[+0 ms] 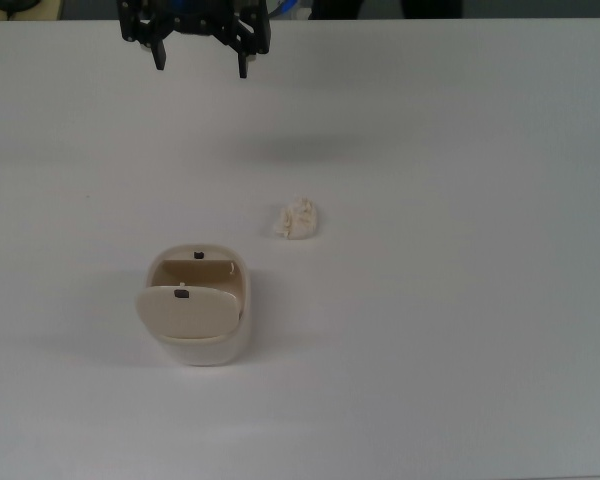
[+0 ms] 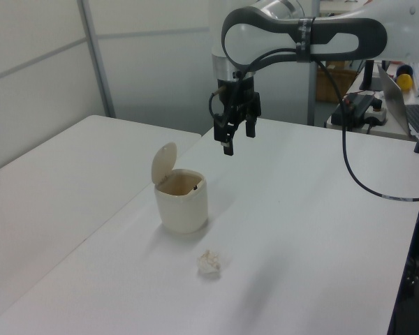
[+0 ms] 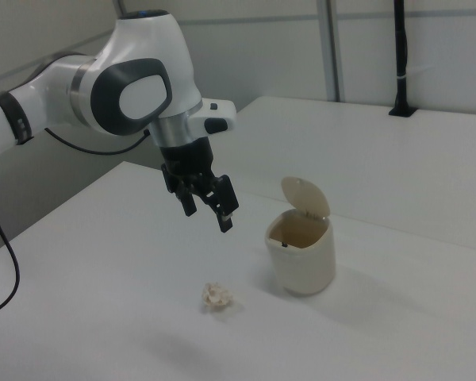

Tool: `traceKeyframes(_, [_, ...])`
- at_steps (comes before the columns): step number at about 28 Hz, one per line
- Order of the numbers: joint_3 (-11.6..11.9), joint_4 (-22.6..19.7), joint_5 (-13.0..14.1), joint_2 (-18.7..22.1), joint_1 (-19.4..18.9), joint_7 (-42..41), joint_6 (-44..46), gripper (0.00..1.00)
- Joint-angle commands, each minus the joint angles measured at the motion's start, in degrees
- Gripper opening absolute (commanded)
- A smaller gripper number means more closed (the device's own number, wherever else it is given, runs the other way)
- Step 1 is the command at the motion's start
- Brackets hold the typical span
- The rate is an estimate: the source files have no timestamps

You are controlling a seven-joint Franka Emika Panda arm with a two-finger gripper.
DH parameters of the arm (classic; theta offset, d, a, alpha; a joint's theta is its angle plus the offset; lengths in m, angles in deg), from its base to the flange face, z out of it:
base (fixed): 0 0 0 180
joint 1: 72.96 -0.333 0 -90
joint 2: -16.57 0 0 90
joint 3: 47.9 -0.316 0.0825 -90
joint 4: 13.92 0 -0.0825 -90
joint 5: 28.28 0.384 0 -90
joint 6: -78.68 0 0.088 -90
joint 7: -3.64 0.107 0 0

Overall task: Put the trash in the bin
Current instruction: 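Lower the open gripper down onto the crumpled white paper ball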

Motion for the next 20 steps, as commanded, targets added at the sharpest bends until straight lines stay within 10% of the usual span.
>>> traceKeyframes(1, [0.3,-0.7,1.7,-0.6,-0.1,0.8,-0.5,1.00])
traceKeyframes(20, [-1.2,-3.3,1.1,-11.0,-5.9,-9.9,-5.1,1.00])
